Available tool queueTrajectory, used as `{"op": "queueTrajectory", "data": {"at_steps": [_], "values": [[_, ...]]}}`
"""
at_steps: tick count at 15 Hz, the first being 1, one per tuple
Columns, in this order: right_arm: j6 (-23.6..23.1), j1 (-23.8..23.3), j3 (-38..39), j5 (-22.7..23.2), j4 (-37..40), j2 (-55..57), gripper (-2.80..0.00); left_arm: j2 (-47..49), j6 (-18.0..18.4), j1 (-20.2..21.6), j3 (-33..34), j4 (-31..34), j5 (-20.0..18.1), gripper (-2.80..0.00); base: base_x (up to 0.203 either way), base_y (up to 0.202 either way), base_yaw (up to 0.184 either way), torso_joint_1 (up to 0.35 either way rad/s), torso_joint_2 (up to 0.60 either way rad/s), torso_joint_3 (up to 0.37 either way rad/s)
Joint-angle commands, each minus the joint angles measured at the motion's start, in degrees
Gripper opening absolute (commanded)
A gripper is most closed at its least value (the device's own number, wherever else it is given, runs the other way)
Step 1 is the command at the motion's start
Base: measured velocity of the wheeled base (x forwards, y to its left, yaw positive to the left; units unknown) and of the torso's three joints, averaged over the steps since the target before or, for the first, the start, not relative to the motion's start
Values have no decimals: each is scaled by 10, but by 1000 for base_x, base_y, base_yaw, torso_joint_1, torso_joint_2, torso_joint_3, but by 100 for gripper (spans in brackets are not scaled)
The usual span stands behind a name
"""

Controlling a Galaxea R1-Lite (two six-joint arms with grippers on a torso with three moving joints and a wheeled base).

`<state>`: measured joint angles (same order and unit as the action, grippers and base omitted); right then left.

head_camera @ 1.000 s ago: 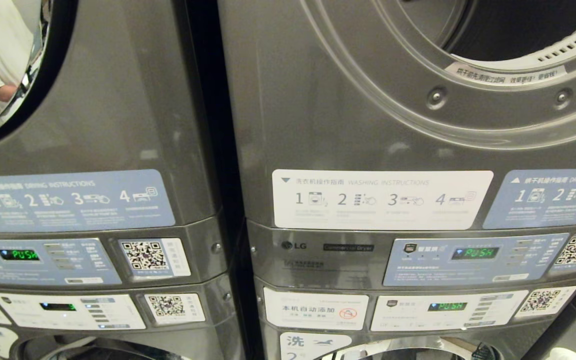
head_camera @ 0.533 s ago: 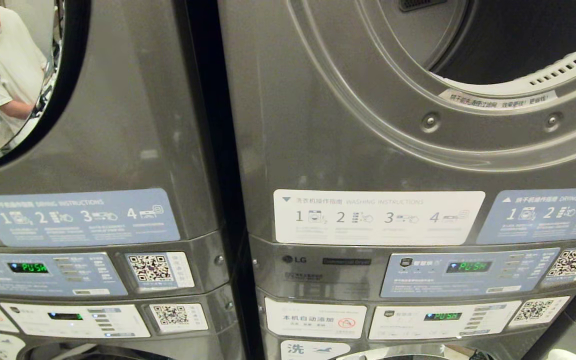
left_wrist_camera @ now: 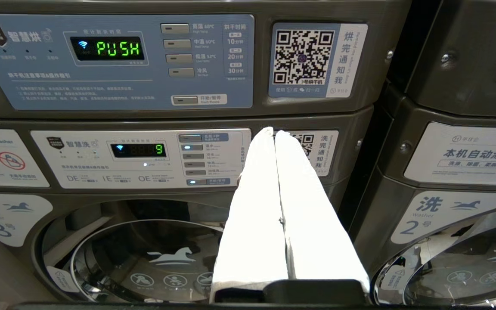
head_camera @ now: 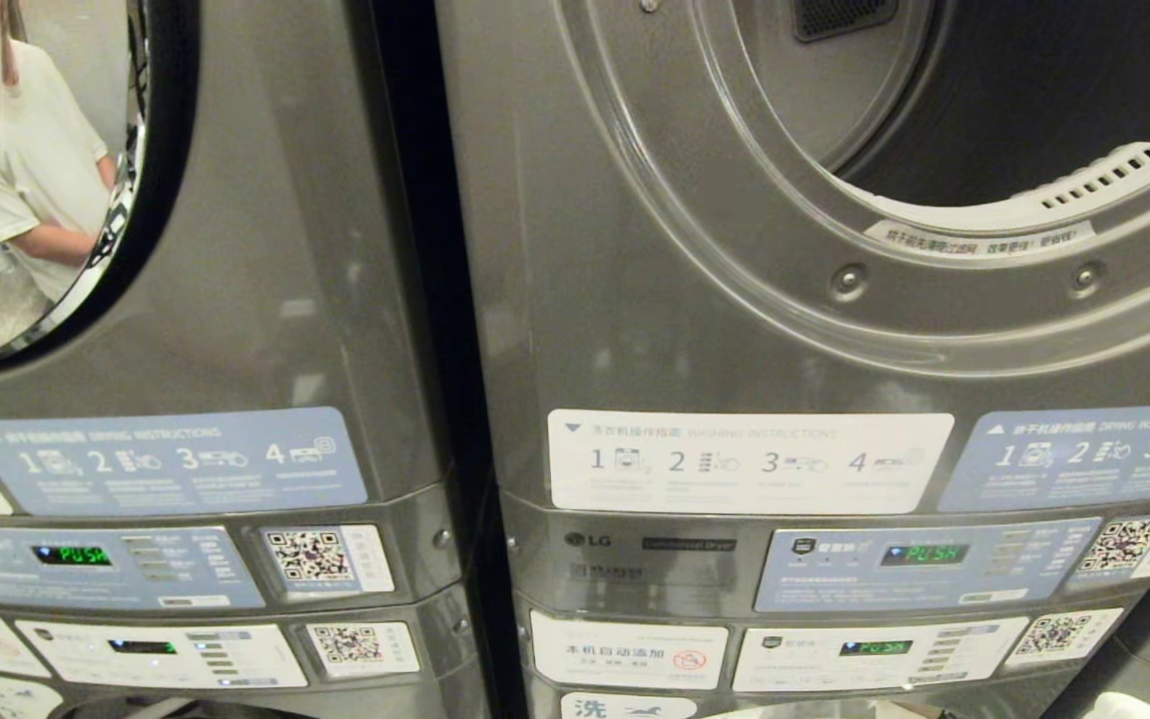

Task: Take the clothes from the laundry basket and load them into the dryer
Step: Put the clothes in the dryer

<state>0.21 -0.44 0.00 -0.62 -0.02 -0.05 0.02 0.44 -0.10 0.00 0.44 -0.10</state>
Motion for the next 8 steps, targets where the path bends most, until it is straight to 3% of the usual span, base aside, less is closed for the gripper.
{"op": "queueTrajectory", "data": {"at_steps": [1,8], "values": [[0,0,0,0,-1,0,-280,0,0,0,0,0,0,-280,0,0,0,90,-165,-90],[1,0,0,0,0,0,-280,0,1,0,0,-1,0,-280,0,0,0,80,-165,-86]]}}
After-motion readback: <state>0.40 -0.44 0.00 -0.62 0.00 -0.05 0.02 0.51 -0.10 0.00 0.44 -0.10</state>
